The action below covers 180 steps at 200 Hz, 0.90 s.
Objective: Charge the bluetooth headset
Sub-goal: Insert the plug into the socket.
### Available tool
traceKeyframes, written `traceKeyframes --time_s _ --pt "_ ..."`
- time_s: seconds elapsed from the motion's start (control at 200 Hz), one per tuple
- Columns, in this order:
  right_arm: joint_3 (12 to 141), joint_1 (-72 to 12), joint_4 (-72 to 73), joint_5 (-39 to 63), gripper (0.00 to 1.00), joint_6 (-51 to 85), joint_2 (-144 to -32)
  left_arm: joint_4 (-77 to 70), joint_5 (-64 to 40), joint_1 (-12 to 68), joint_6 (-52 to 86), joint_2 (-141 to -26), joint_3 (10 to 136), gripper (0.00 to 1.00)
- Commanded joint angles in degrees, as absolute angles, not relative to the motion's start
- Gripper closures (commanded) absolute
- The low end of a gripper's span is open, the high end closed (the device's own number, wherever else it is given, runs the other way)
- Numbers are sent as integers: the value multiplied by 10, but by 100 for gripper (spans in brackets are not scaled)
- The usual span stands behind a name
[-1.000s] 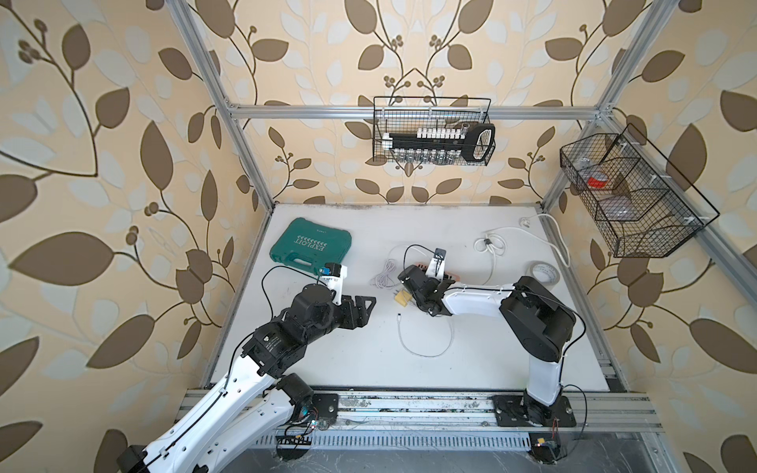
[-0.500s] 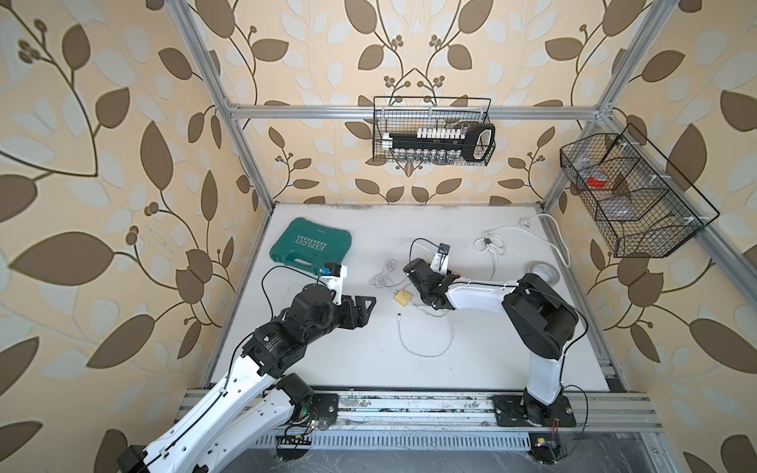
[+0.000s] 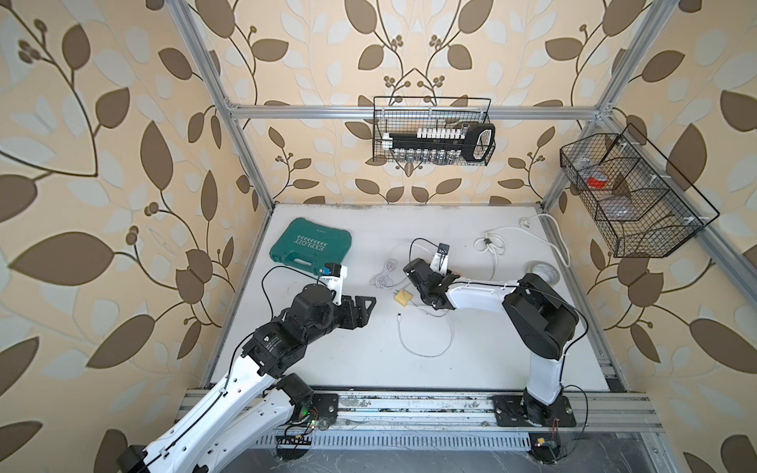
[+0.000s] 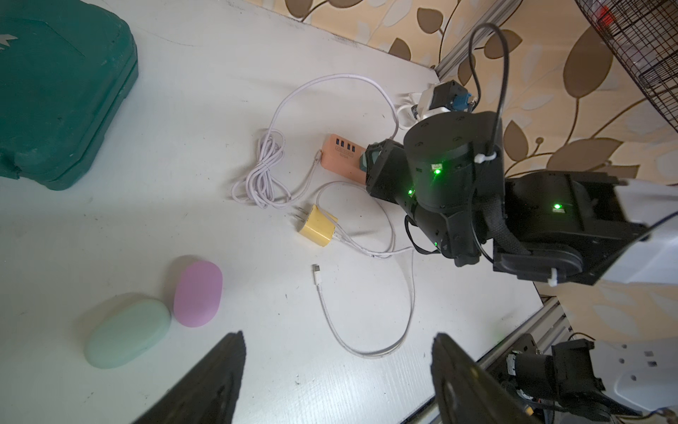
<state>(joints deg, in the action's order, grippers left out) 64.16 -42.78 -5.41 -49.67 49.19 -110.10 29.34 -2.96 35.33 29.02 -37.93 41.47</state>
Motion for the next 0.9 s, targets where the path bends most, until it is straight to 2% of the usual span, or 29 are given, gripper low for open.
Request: traceKeyframes --time_s 0.0,0.185,0.585,0.76,0.895 --pt "637 -432 -141 -459 53 480 -1110 276 -32 358 297 -374 411 18" --pt "646 -436 -148 -467 43 480 -1107 275 -33 358 298 -374 411 18" --pt "640 -441 -178 -469 31 461 -1021 276 -31 358 296 -373 411 18" --pt "627 -441 -206 -449 31 428 -961 278 -26 358 298 -381 412 18" --pt "605 -443 -200 -413 33 380 -894 295 -12 358 307 -403 419 23"
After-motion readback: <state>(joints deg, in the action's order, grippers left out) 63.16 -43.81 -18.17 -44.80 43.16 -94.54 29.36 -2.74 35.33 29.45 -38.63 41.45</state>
